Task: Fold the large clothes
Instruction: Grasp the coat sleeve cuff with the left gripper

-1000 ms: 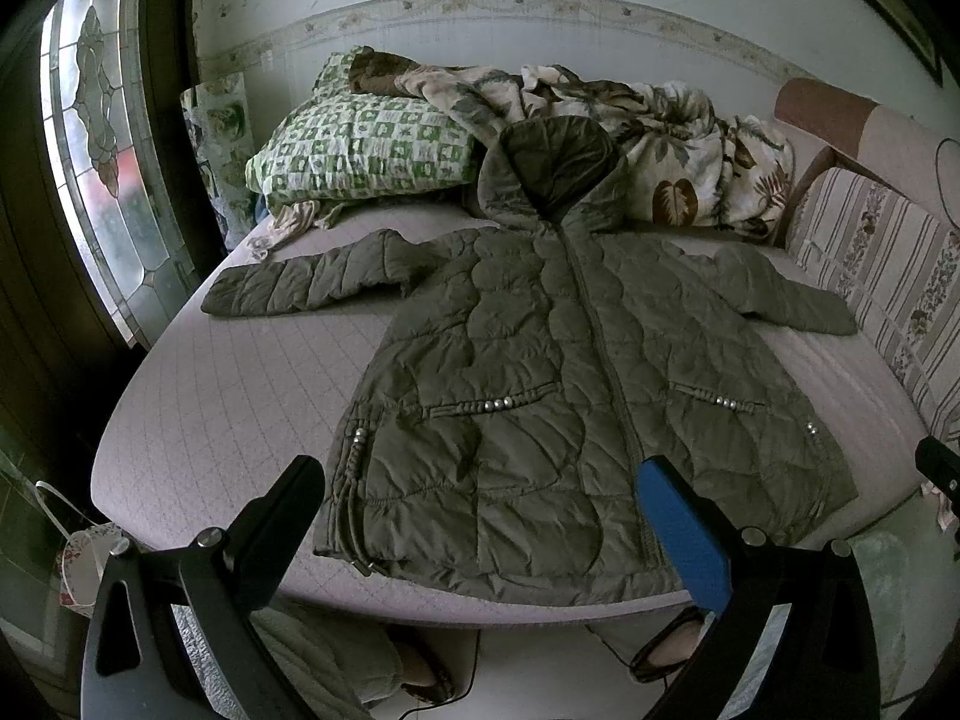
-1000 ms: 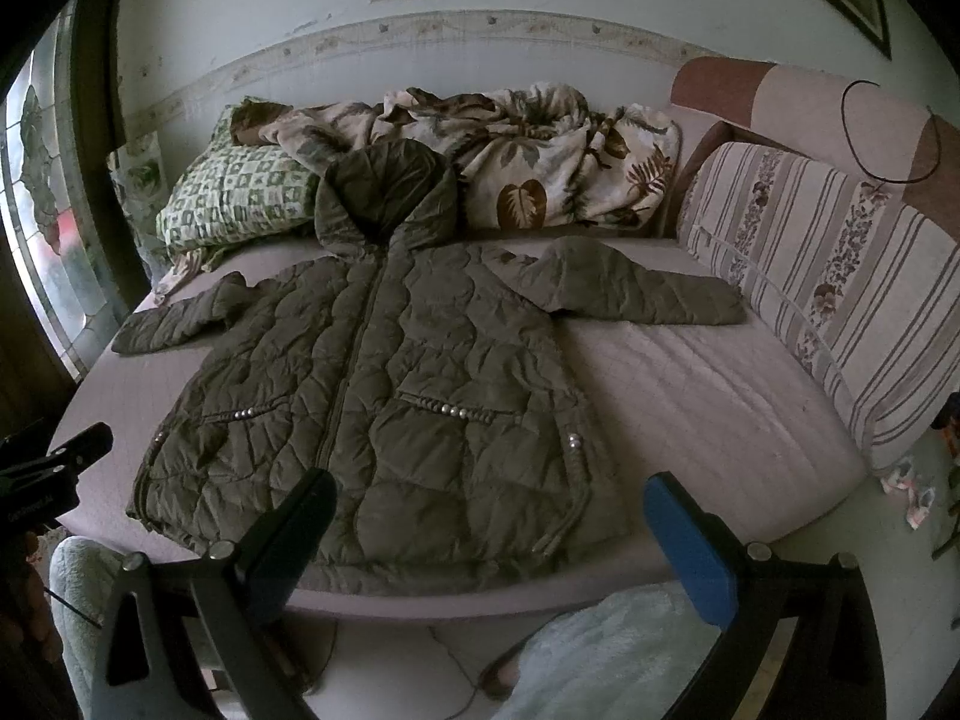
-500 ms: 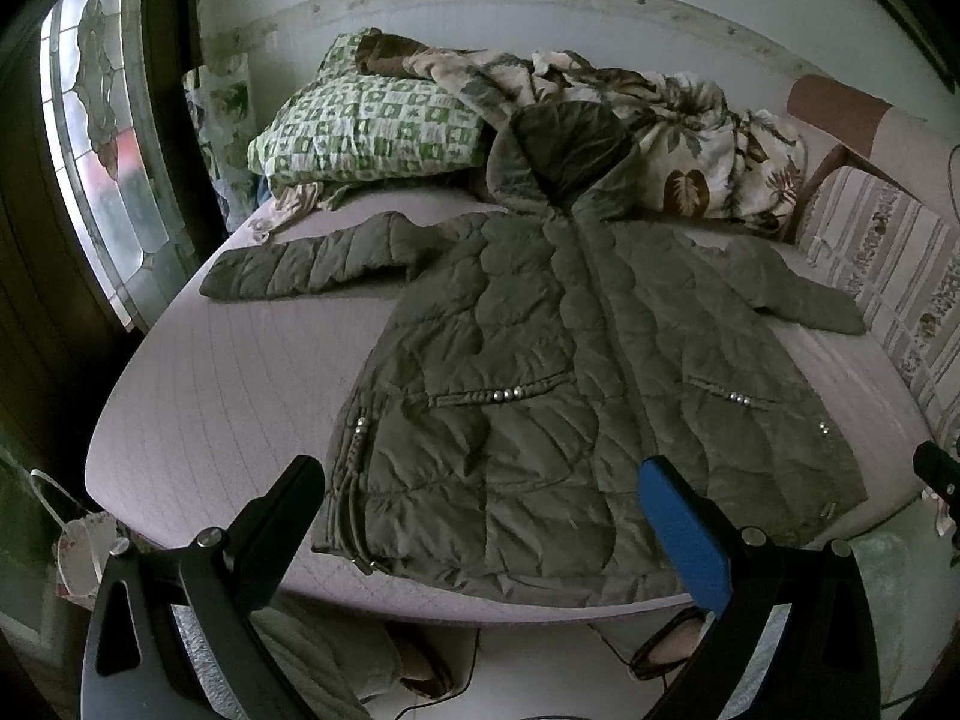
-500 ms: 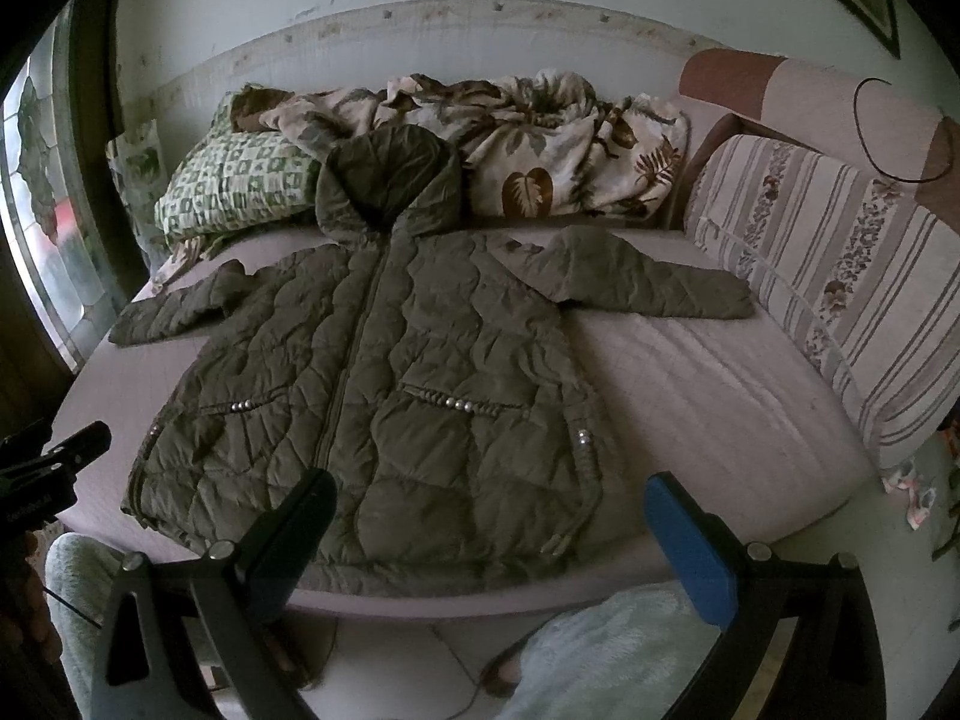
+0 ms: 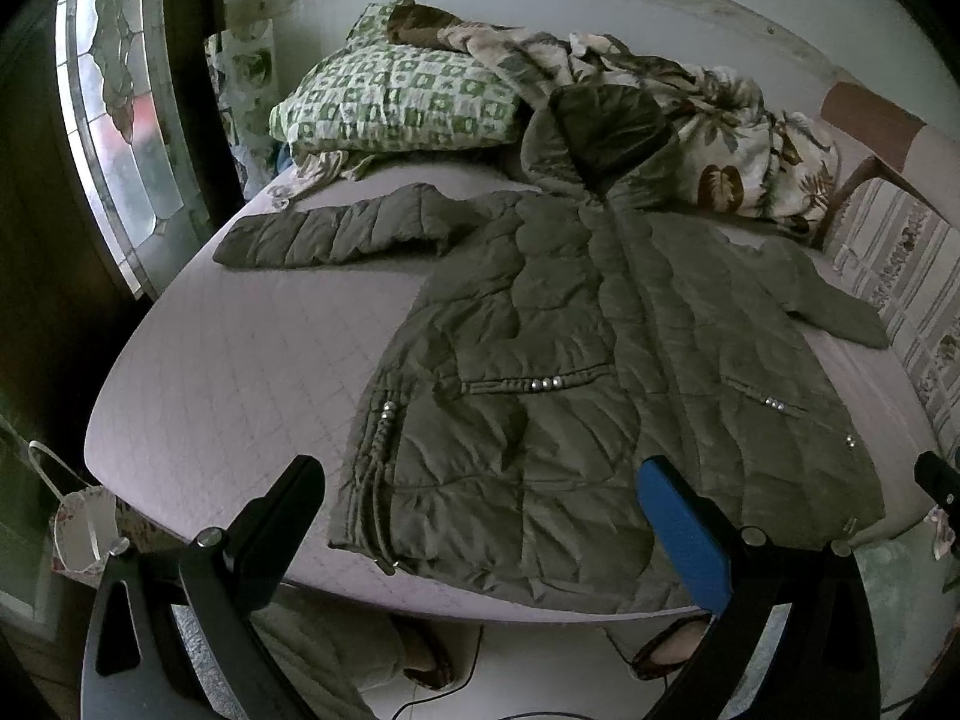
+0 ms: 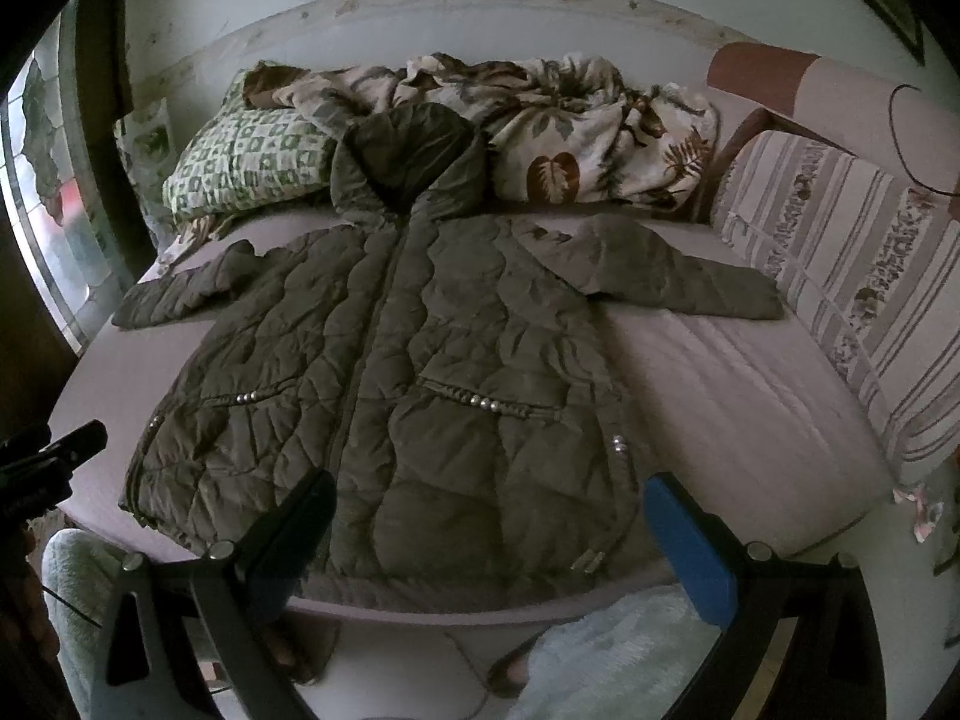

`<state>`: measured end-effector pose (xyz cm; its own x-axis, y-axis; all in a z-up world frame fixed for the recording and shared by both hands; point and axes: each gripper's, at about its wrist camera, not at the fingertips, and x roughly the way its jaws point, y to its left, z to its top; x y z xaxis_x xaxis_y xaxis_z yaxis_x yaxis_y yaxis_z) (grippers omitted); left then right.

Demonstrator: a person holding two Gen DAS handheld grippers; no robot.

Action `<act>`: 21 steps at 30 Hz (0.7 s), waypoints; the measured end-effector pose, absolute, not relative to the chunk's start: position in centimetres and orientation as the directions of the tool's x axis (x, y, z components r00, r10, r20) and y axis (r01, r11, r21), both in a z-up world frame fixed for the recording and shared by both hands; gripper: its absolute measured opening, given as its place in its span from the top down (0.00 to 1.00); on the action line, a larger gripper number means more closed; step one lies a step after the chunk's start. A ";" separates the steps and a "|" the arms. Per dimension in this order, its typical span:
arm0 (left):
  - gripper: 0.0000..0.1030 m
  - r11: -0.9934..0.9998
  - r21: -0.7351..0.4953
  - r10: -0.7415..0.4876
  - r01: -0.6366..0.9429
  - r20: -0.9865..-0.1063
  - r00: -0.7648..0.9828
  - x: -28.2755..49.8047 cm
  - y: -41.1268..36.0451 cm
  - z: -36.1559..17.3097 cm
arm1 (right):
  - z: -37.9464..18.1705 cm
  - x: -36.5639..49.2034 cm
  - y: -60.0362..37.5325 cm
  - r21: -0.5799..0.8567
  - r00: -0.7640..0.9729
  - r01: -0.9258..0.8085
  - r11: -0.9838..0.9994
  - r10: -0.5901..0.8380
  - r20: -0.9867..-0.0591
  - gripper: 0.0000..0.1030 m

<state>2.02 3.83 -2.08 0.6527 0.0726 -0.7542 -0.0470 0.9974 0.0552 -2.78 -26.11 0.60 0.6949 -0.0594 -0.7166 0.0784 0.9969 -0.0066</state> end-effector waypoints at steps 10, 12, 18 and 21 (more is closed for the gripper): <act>0.00 0.989 0.006 0.092 -0.150 -0.812 0.576 5.5 9.5 -4.2 | 0.3 -1.0 -25.5 -0.023 0.693 0.064 0.998 -0.060 -0.718 0.00; 0.00 0.981 0.014 0.124 -0.195 -0.818 0.562 6.2 11.6 -4.8 | 0.3 -0.4 -25.2 -0.027 0.692 0.055 0.998 -0.058 -0.720 0.00; 0.00 0.956 -0.023 0.136 -0.292 -0.848 0.513 8.0 17.1 -6.4 | -0.3 1.5 -23.7 -0.039 0.686 0.012 0.999 -0.037 -0.727 0.00; 0.00 0.952 -0.023 0.139 -0.305 -0.856 0.497 9.4 18.8 -7.1 | -0.8 2.5 -22.8 -0.044 0.678 -0.013 0.999 -0.024 -0.735 0.00</act>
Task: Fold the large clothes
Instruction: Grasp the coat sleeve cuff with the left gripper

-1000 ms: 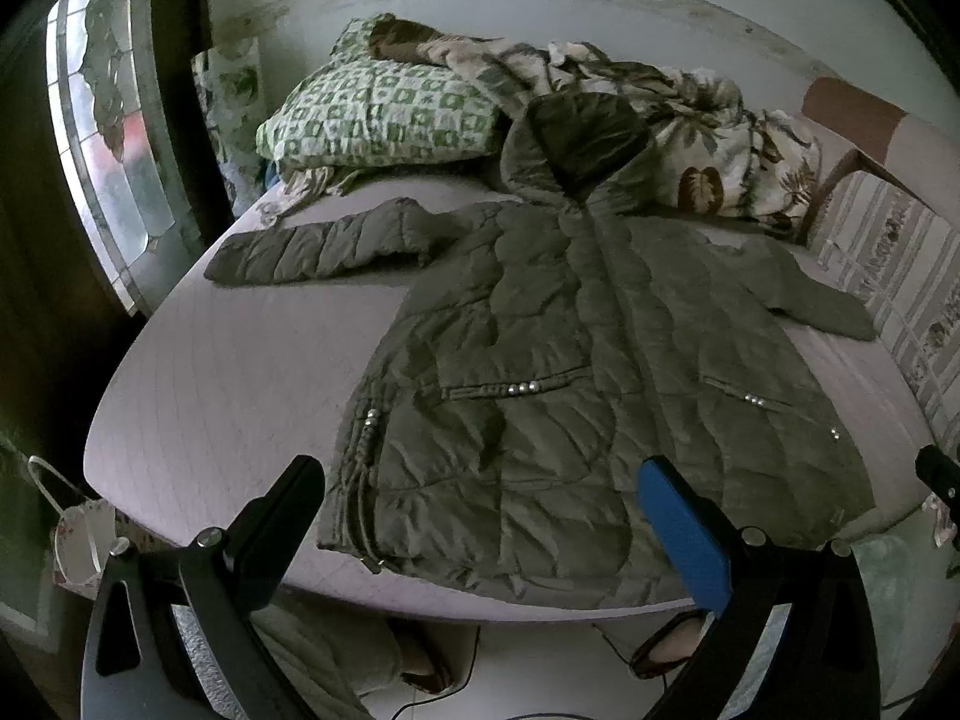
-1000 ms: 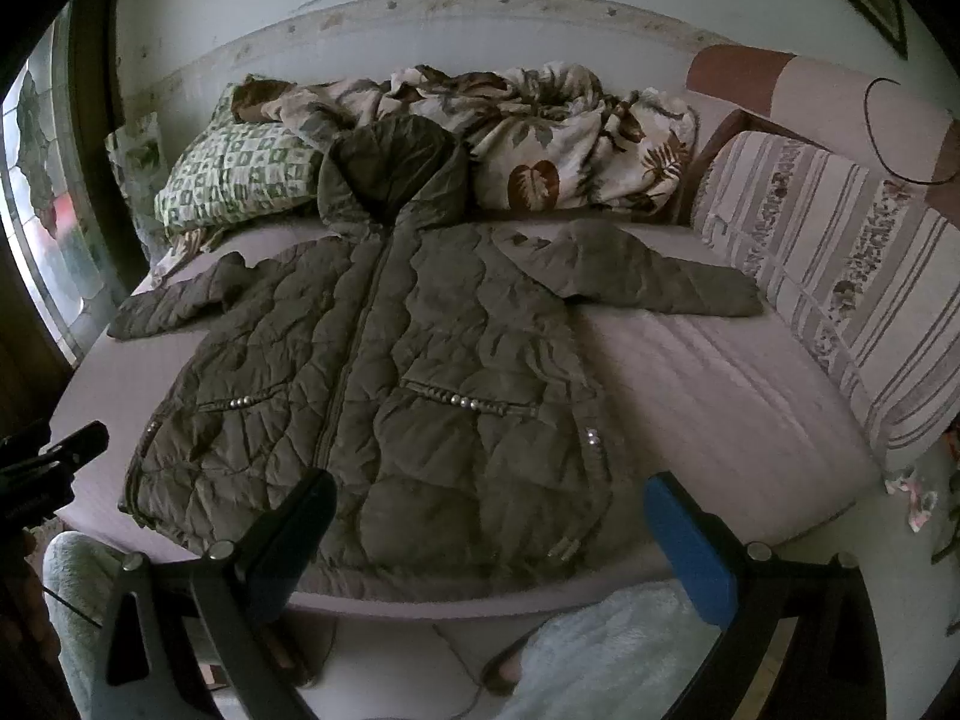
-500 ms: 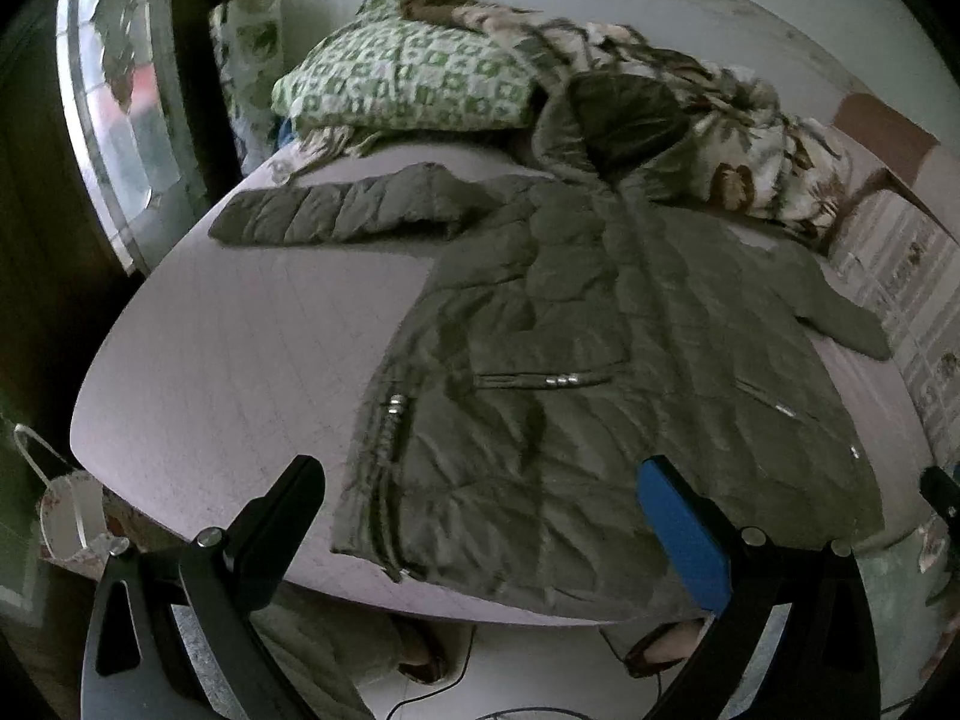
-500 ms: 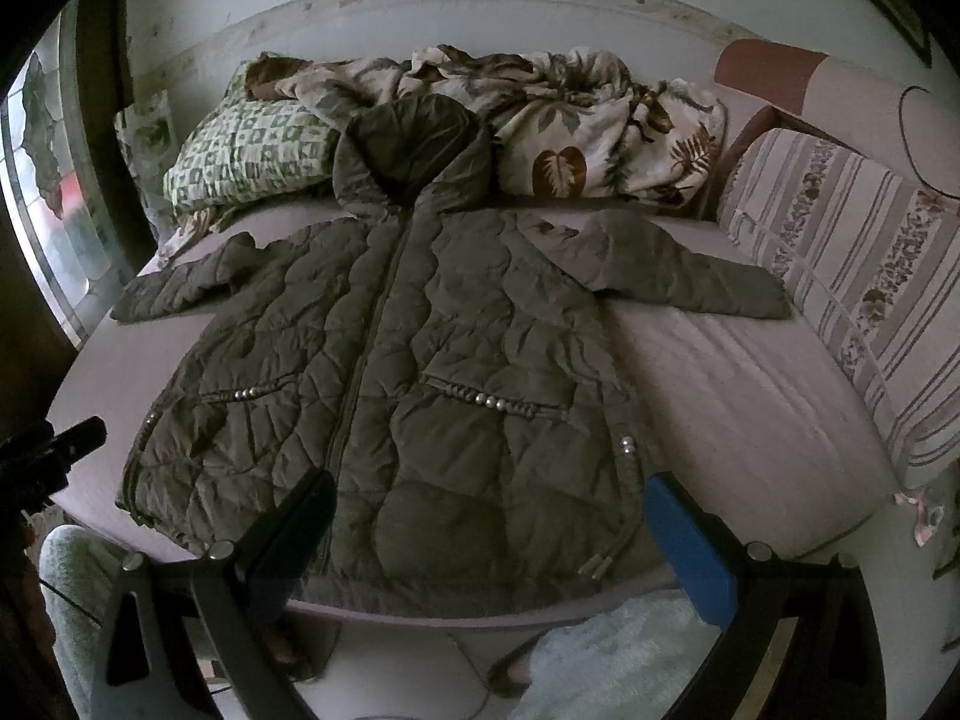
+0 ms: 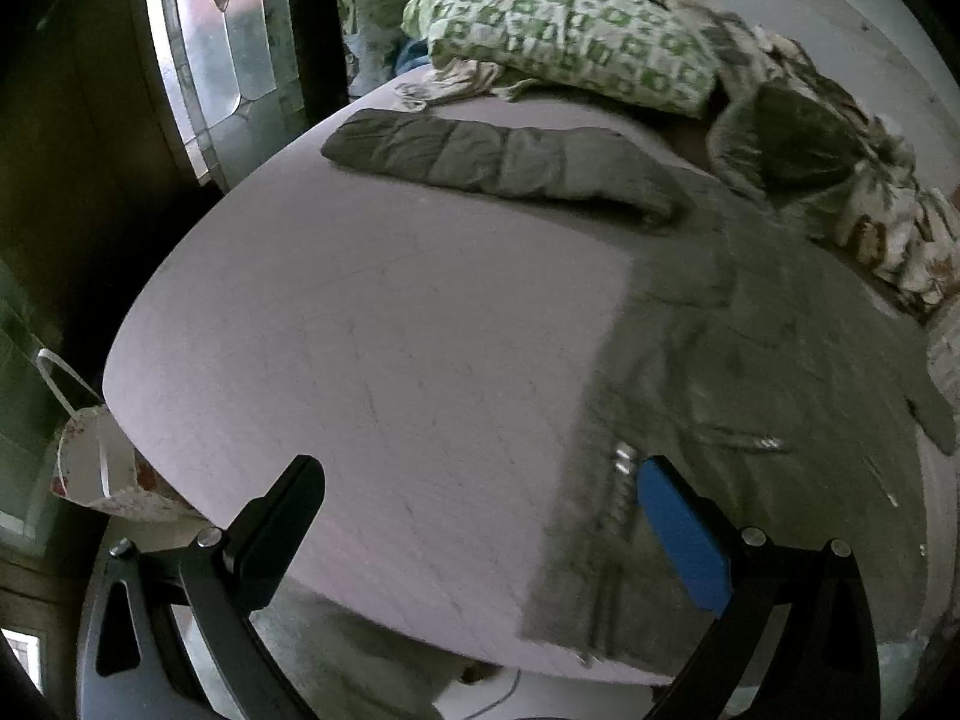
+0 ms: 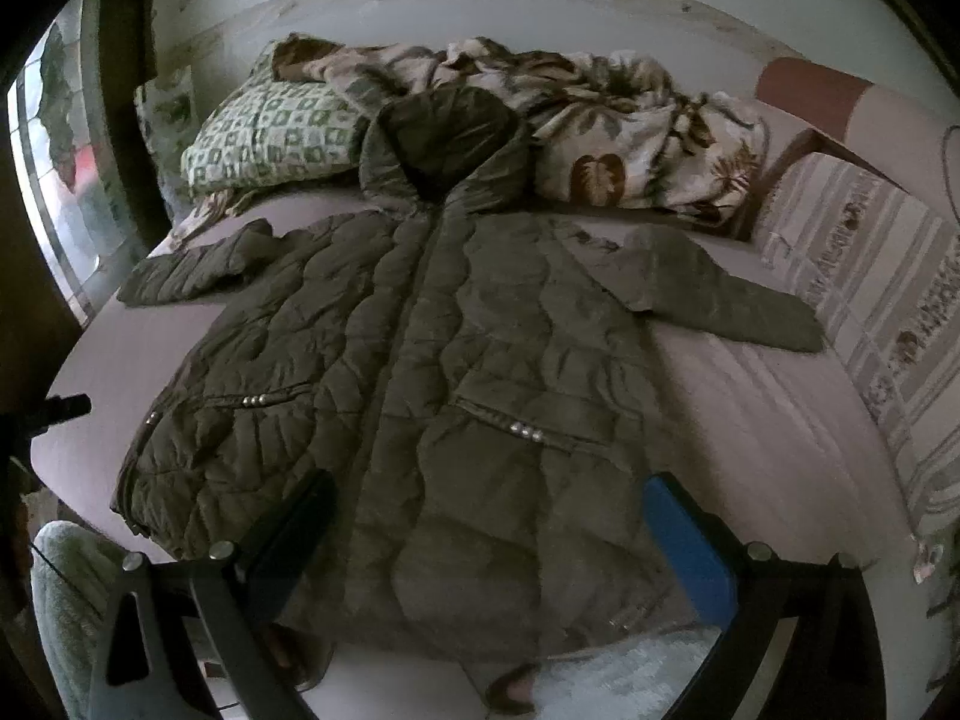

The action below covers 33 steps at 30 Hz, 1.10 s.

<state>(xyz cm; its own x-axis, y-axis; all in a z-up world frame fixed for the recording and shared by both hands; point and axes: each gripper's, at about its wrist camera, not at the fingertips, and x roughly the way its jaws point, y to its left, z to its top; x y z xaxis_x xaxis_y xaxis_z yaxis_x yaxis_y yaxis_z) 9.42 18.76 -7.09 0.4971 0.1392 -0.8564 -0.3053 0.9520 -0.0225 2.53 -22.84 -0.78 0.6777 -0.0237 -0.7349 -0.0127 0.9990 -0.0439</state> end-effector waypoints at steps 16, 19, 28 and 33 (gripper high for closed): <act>0.00 0.935 -0.001 0.155 -0.354 -0.897 0.414 24.9 29.7 -11.6 | -3.7 9.5 -17.7 -0.086 0.621 -0.119 0.989 0.007 -0.784 0.00; 0.00 0.913 -0.026 0.160 -0.406 -0.894 0.418 27.6 32.1 -11.9 | -4.3 11.3 -16.5 -0.101 0.614 -0.140 0.985 0.006 -0.789 0.00; 0.00 0.844 -0.048 0.206 -0.535 -0.891 0.405 34.2 38.4 -14.2 | -4.8 17.5 -11.9 -0.109 0.606 -0.221 0.969 0.049 -0.794 0.00; 0.00 0.806 -0.105 0.174 -0.582 -0.898 0.404 37.1 41.4 -15.7 | -5.5 20.7 -9.6 -0.106 0.594 -0.248 0.963 0.065 -0.802 0.00</act>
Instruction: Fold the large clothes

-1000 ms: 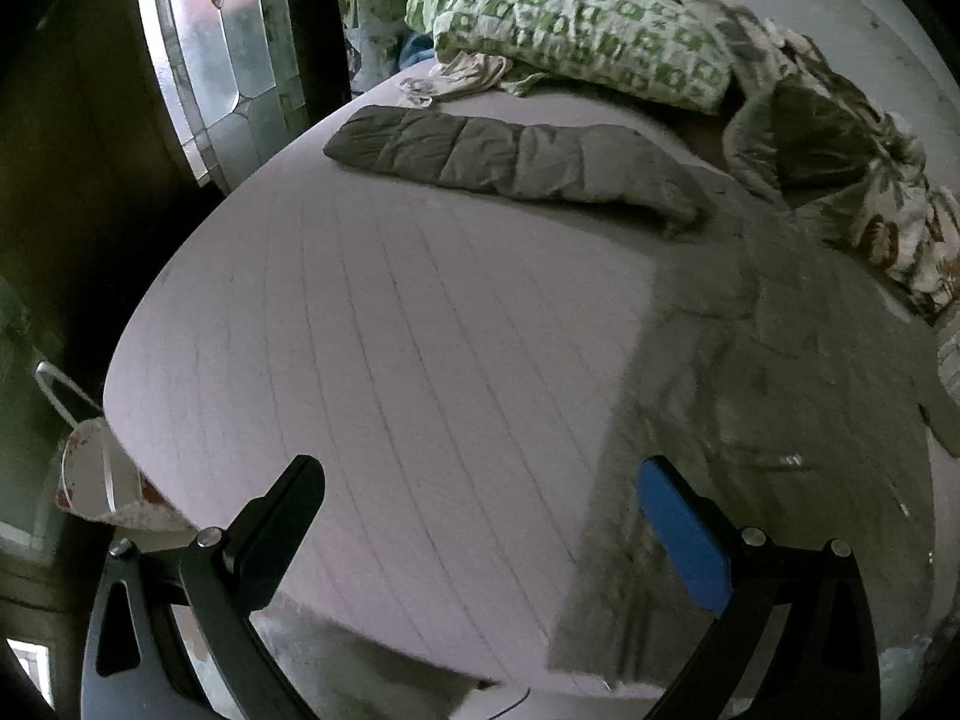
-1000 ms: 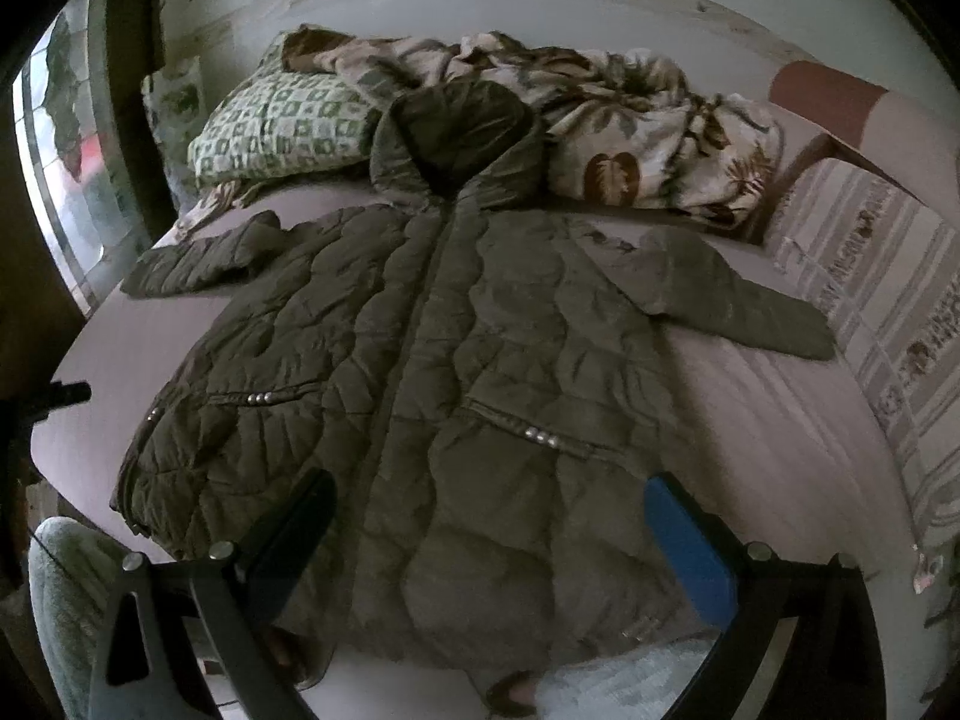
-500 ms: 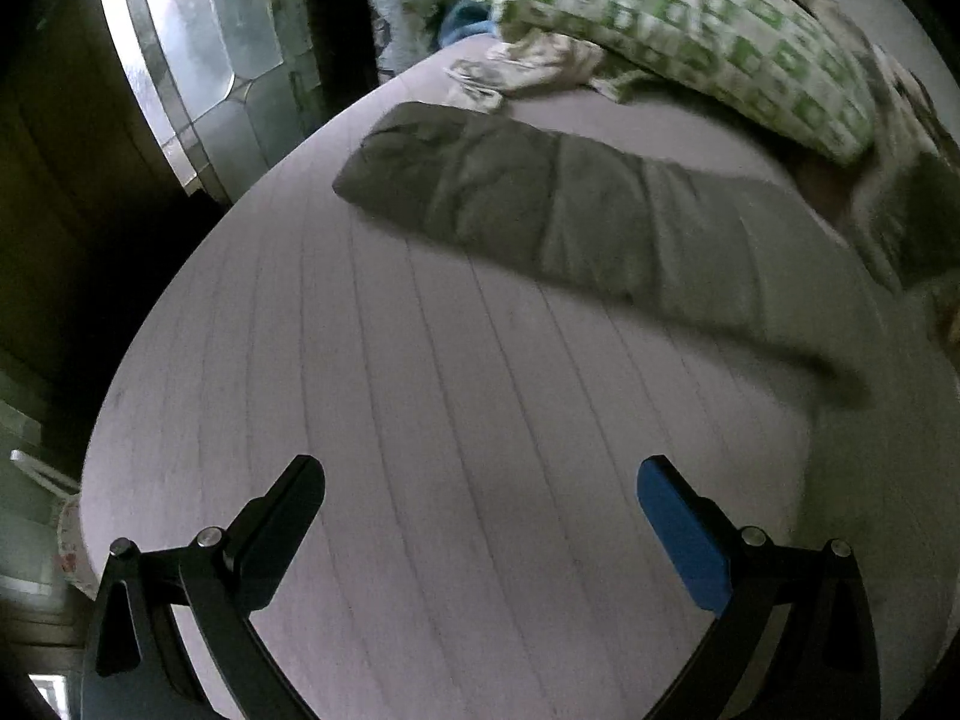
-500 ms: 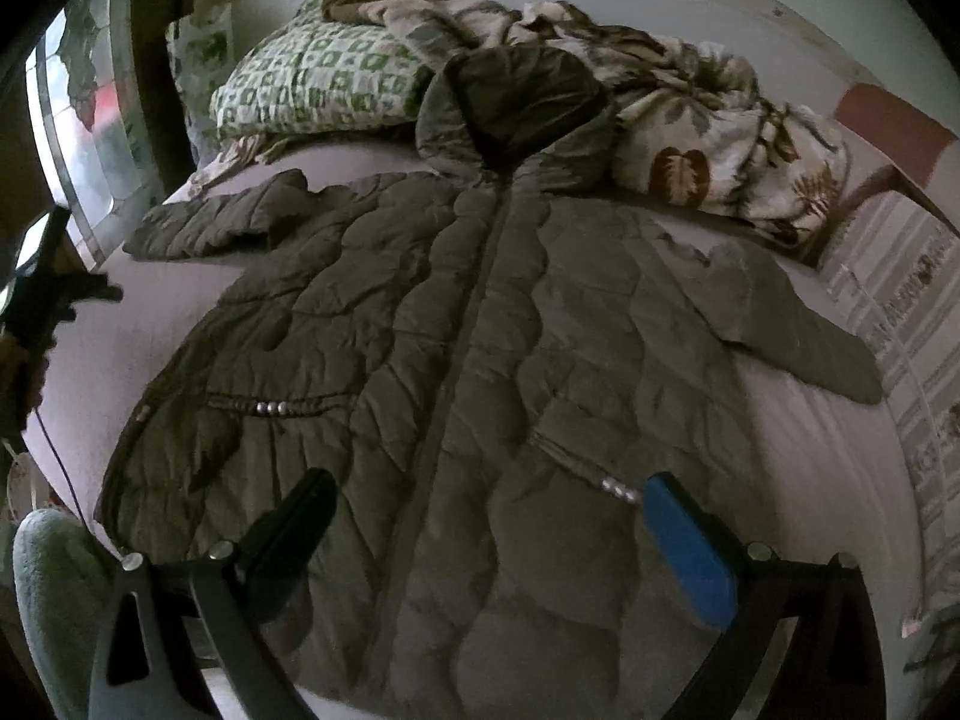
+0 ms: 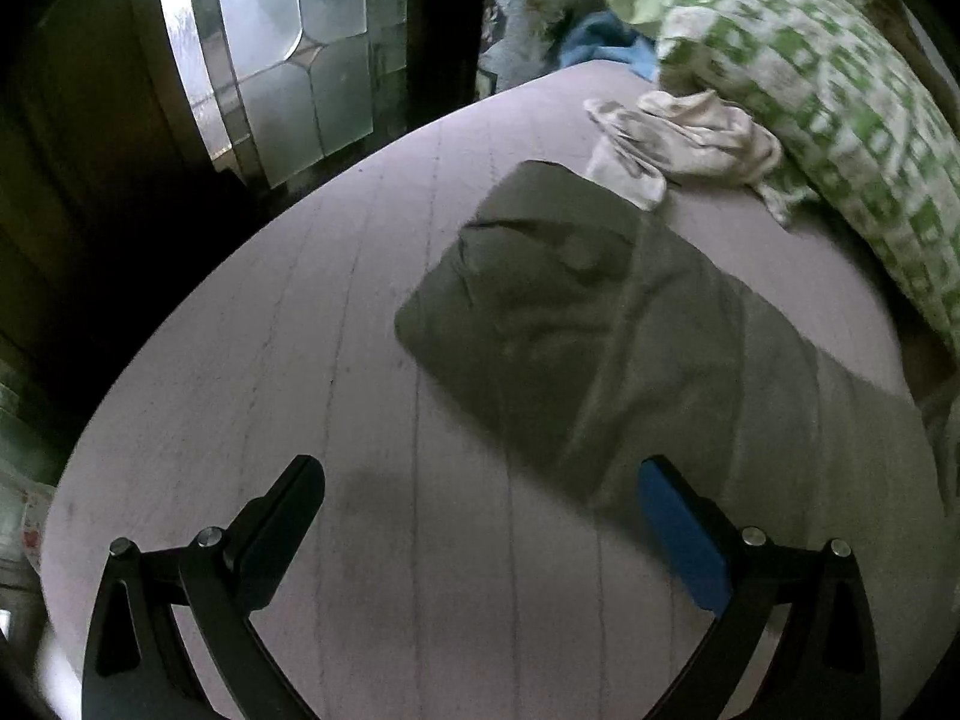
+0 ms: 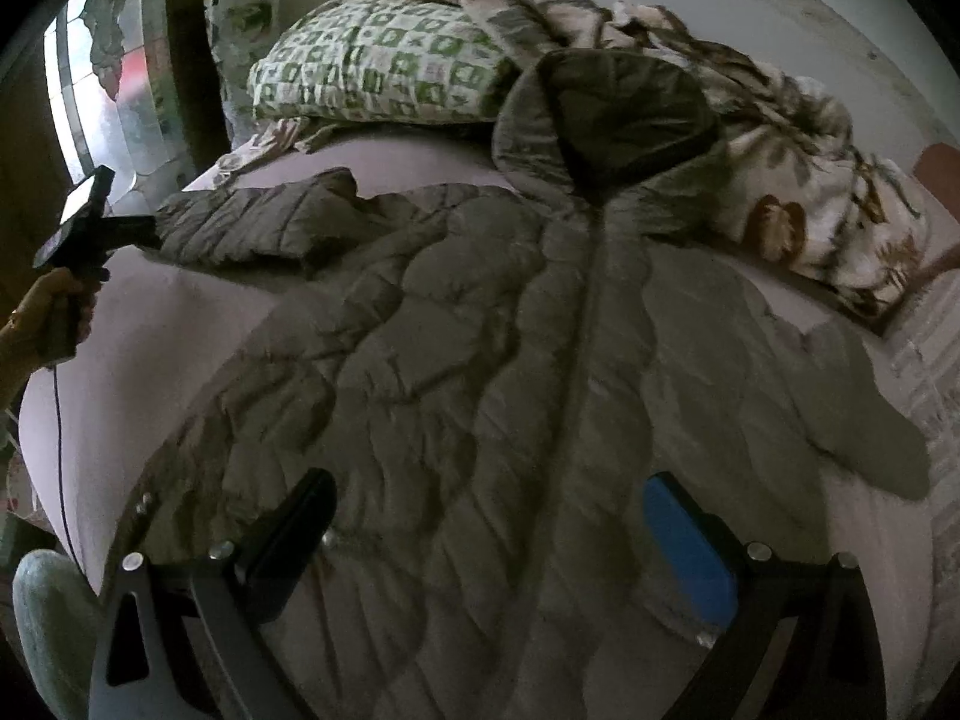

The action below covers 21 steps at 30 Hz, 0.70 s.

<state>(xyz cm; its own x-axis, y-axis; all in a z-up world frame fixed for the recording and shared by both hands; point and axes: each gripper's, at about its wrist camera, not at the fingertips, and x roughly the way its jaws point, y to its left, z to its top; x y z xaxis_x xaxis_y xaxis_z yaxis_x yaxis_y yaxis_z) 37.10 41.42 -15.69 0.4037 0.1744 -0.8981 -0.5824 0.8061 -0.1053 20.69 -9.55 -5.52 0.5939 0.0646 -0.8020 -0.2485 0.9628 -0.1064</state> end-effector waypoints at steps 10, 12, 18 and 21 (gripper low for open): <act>0.12 0.850 -0.058 0.198 -0.523 -0.885 0.420 40.1 40.7 -16.5 | -7.2 25.6 -7.0 -0.142 0.576 -0.271 0.952 0.043 -0.817 0.00; 0.31 0.860 -0.044 0.204 -0.509 -0.884 0.421 40.5 39.9 -16.3 | -7.4 26.4 -6.4 -0.153 0.579 -0.279 0.948 0.039 -0.814 0.00; 0.87 0.875 -0.133 0.101 -0.466 -0.891 0.443 40.3 39.4 -15.0 | -8.0 29.1 -4.9 -0.135 0.569 -0.286 0.949 0.055 -0.820 0.00; 0.88 0.873 -0.145 0.108 -0.466 -0.873 0.475 39.5 39.3 -13.2 | -8.3 30.4 -4.4 -0.119 0.559 -0.289 0.950 0.067 -0.827 0.00</act>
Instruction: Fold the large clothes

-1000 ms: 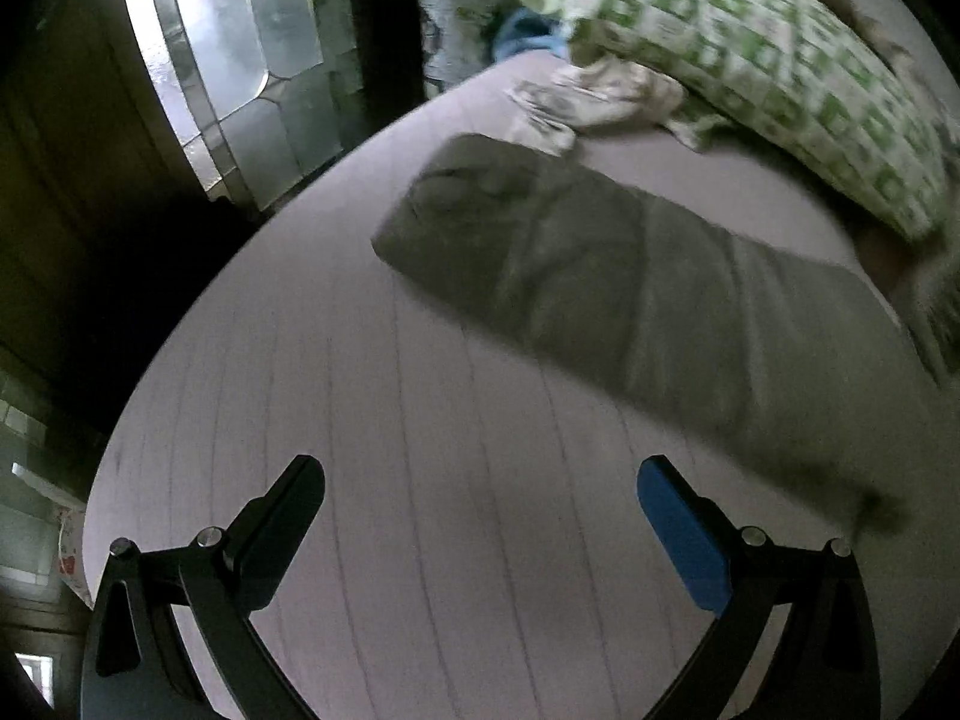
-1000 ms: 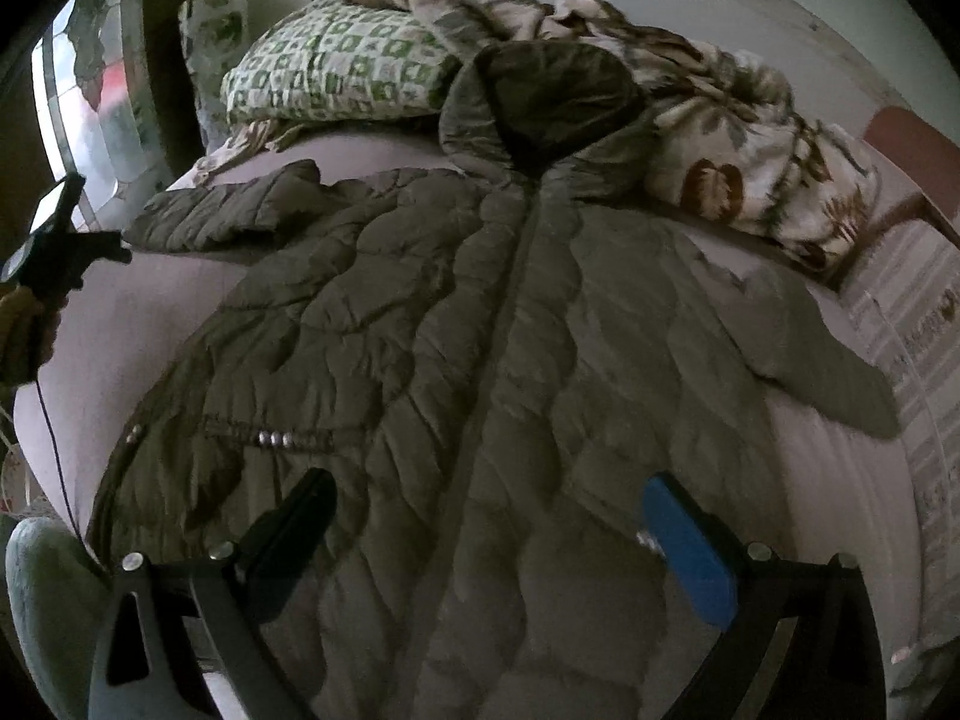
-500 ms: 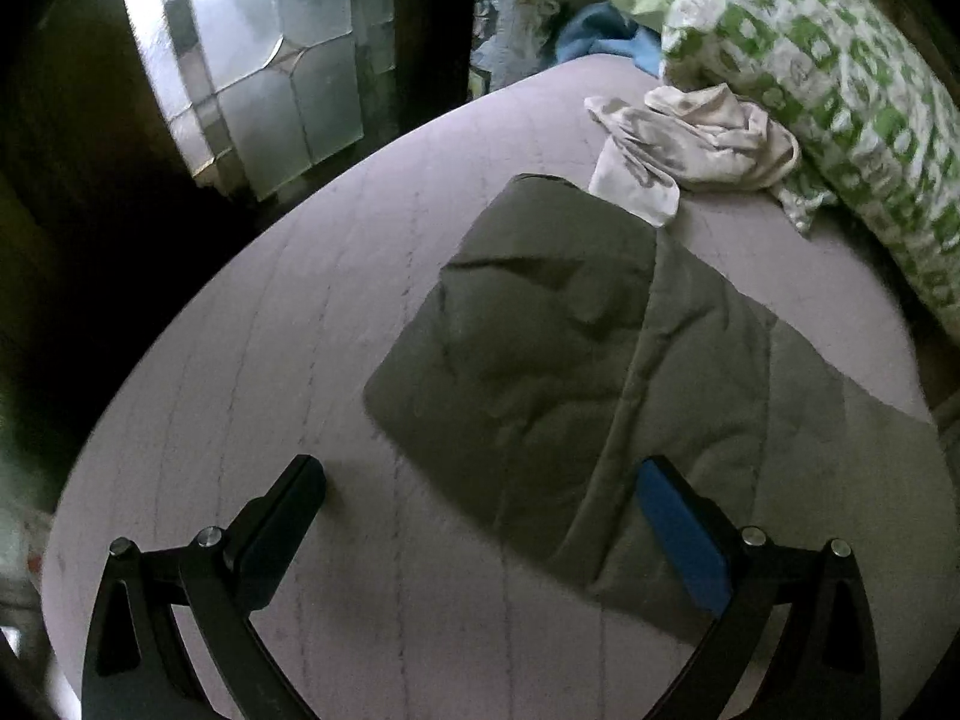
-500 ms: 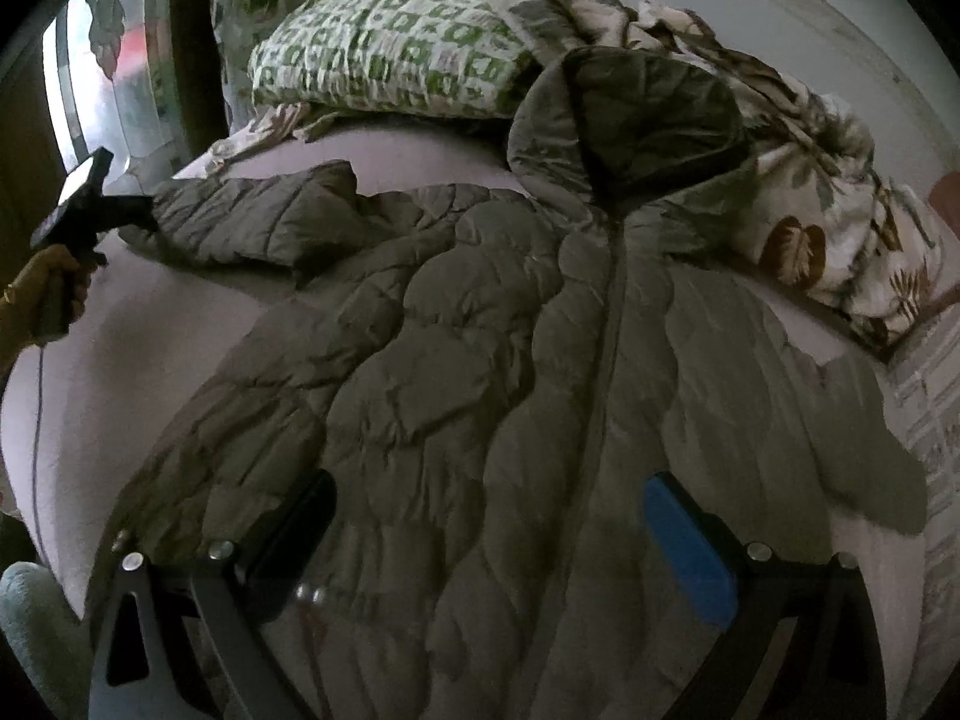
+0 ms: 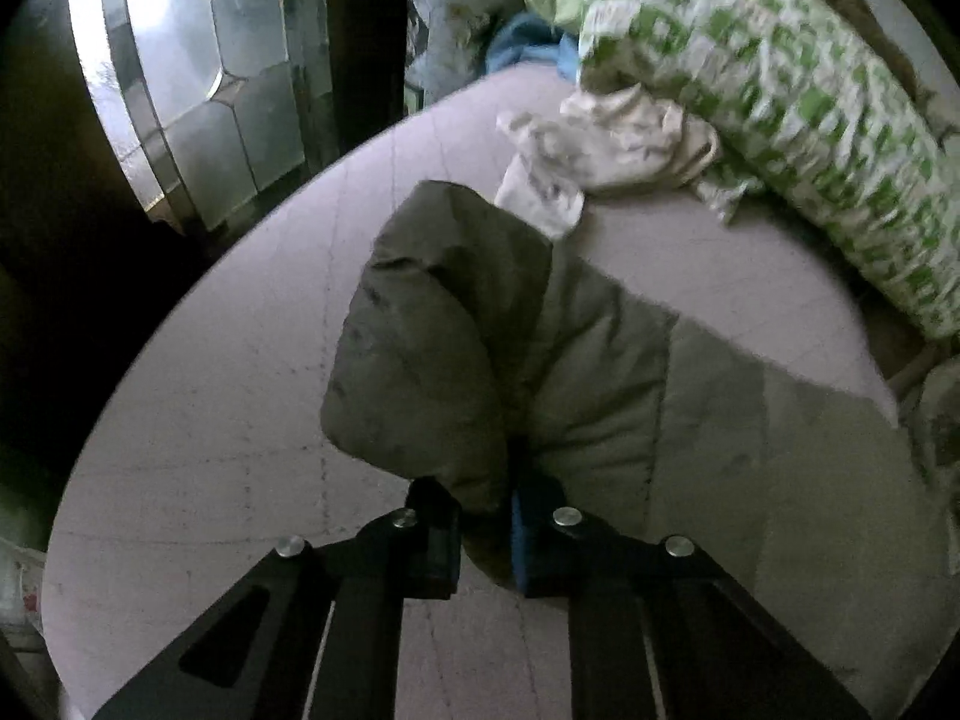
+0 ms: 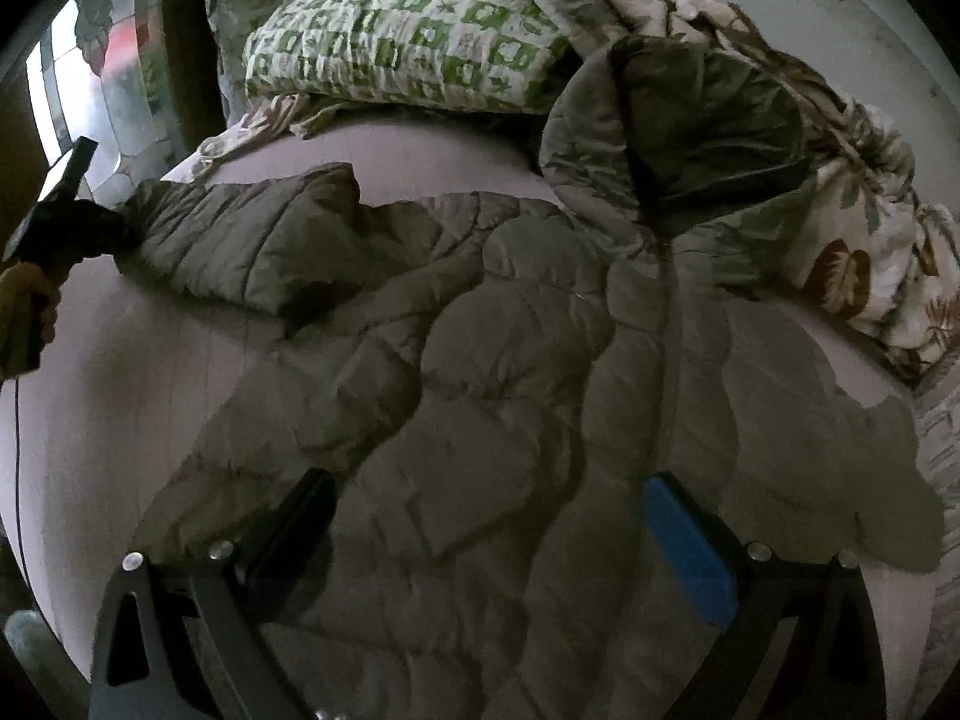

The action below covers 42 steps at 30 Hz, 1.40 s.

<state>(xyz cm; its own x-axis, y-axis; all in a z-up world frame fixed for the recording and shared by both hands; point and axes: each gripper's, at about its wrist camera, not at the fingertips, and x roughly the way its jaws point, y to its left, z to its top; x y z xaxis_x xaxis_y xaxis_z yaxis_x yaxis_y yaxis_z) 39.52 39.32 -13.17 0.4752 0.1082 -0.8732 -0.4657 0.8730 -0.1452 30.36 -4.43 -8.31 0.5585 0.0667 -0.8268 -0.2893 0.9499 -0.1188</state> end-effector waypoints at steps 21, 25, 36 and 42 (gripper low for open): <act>0.88 0.955 -0.090 0.118 -0.284 -0.762 0.637 37.2 35.0 0.5 | -14.8 43.8 3.6 -0.106 0.452 -0.244 0.964 0.016 -0.892 0.00; 0.88 0.975 -0.084 0.077 -0.207 -0.744 0.663 37.2 31.2 2.5 | -12.0 41.9 0.2 -0.014 0.482 -0.231 0.973 0.102 -0.870 0.00; 0.88 0.998 -0.051 -0.066 0.041 -0.746 0.662 37.6 15.5 3.0 | -7.9 34.3 -15.4 0.035 0.527 -0.087 0.996 0.076 -0.846 0.00; 0.88 0.985 -0.068 -0.152 0.157 -0.775 0.613 38.5 5.1 0.4 | -8.0 31.8 -22.6 0.035 0.525 -0.012 0.999 0.036 -0.850 0.00</act>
<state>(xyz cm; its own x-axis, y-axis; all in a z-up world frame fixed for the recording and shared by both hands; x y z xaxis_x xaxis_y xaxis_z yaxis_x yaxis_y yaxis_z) 38.54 5.07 0.36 0.6128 -0.1518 -0.7755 0.1575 0.9852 -0.0684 31.80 -22.56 -8.01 0.5250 0.0358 -0.8503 -0.0122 0.9993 0.0346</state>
